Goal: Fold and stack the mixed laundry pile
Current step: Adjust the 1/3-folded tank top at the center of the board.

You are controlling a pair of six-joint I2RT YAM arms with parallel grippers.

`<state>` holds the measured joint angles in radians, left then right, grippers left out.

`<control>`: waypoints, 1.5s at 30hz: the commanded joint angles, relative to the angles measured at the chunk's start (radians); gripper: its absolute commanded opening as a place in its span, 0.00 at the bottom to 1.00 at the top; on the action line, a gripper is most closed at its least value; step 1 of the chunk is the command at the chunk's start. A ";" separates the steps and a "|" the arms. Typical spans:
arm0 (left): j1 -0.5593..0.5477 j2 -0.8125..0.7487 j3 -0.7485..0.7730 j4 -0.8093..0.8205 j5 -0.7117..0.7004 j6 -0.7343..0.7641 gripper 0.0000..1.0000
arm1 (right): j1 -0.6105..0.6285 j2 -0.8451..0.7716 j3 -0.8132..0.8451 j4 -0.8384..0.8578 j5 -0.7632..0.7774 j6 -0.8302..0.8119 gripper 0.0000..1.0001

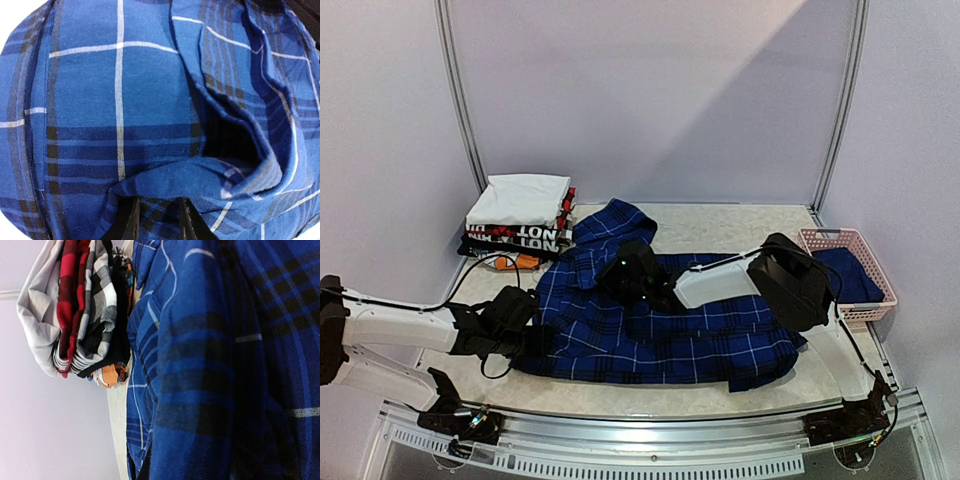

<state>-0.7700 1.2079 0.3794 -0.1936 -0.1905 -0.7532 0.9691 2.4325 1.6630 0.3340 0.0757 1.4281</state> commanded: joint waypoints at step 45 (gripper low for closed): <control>-0.012 -0.242 0.020 -0.242 0.009 -0.002 0.29 | -0.041 -0.129 0.195 -0.580 -0.138 -0.517 0.46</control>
<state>-0.7750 0.9630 0.4122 -0.4557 -0.1898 -0.7605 0.9222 2.3089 1.8317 -0.1741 -0.1249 0.9771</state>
